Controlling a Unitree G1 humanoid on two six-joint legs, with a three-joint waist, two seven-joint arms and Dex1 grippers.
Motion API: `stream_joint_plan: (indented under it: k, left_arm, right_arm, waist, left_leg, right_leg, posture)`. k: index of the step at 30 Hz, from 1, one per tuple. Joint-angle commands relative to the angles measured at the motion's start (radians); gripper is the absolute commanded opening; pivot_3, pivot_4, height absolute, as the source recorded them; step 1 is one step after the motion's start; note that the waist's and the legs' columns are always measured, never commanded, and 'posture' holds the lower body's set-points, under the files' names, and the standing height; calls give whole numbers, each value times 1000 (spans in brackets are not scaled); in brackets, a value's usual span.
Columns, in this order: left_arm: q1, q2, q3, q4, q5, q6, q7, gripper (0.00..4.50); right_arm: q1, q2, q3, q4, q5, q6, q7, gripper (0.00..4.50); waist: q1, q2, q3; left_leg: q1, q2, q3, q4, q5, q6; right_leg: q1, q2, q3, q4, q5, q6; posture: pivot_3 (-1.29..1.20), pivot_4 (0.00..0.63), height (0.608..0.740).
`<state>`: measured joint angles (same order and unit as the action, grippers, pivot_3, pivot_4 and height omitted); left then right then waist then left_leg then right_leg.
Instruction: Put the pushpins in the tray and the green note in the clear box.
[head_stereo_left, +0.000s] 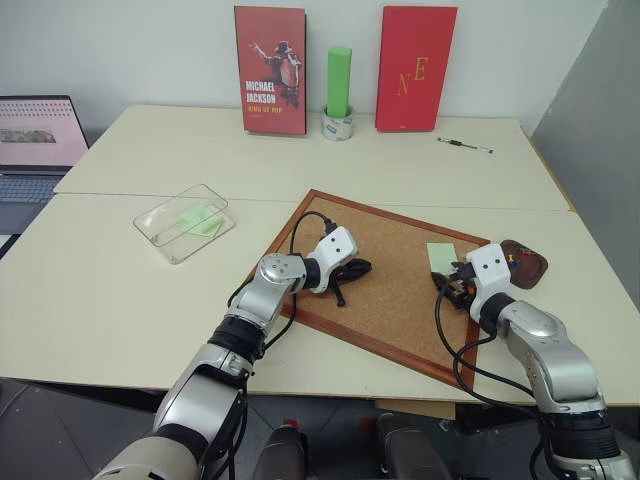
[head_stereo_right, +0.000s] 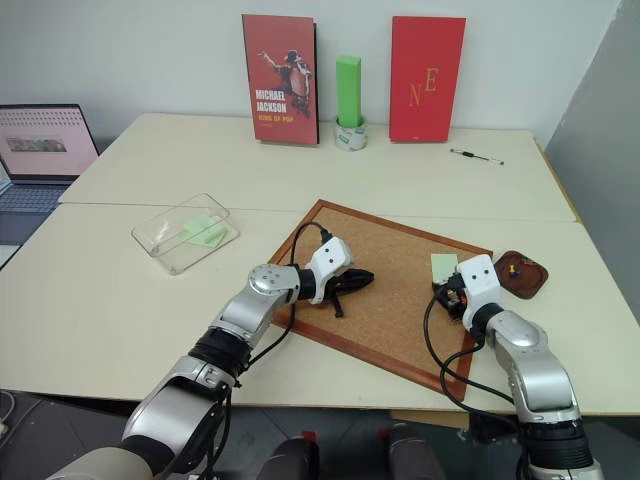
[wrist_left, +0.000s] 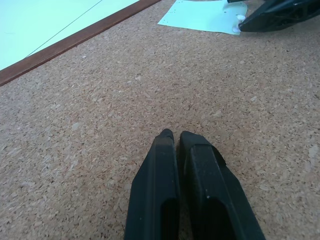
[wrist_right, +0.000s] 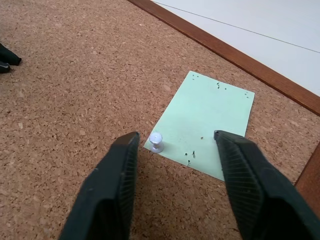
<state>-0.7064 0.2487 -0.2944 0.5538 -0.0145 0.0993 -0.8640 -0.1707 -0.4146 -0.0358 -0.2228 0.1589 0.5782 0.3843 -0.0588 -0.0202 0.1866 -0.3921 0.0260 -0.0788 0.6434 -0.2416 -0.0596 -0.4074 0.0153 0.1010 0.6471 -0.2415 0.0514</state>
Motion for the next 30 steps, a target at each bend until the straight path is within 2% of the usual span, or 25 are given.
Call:
stream_joint_plan:
  k: [1, 9, 13, 23, 30]
  left_arm:
    - [23, 11, -7, 37, 38, 20, 21, 287]
    - [25, 10, -7, 35, 37, 21, 21, 287]
    - [29, 12, -8, 30, 37, 23, 21, 287]
    - [26, 10, -10, 27, 38, 24, 21, 287]
    - [-22, -8, 31, 53, 15, -35, 56, 287]
  right_arm:
    - [-14, 0, -8, -19, 1, -20, 0, 1563]
    - [-9, -4, 2, -26, 5, -12, 12, 47]
    - [-11, -8, -4, -45, 9, -9, 16, 47]
    - [-79, -105, -19, -241, 36, 56, 74, 47]
    - [-126, -127, -13, -257, 51, 90, 92, 47]
  waist:
    - [0, 0, 0]
    - [0, 0, 0]
    - [0, 0, 0]
    - [0, 0, 0]
    - [1, 0, 0]
  left_leg:
    - [0, 0, 0, 0, 0, 0]
    - [0, 0, 0, 0, 0, 0]
    - [0, 0, 0, 0, 0, 0]
    - [-1, 0, 0, 0, 0, 0]
    - [-1, 0, 0, 0, 0, 0]
  right_leg:
    - [0, 0, 0, 0, 0, 0]
    - [0, 0, 0, 0, 0, 0]
    - [0, 0, 0, 0, 0, 0]
    - [-1, 0, 0, 0, 1, 1]
    - [-1, 0, 0, -1, 0, 0]
  posture:
    - [0, 150, 740]
    - [0, 150, 740]
    - [0, 150, 740]
    - [0, 150, 740]
    - [0, 150, 740]
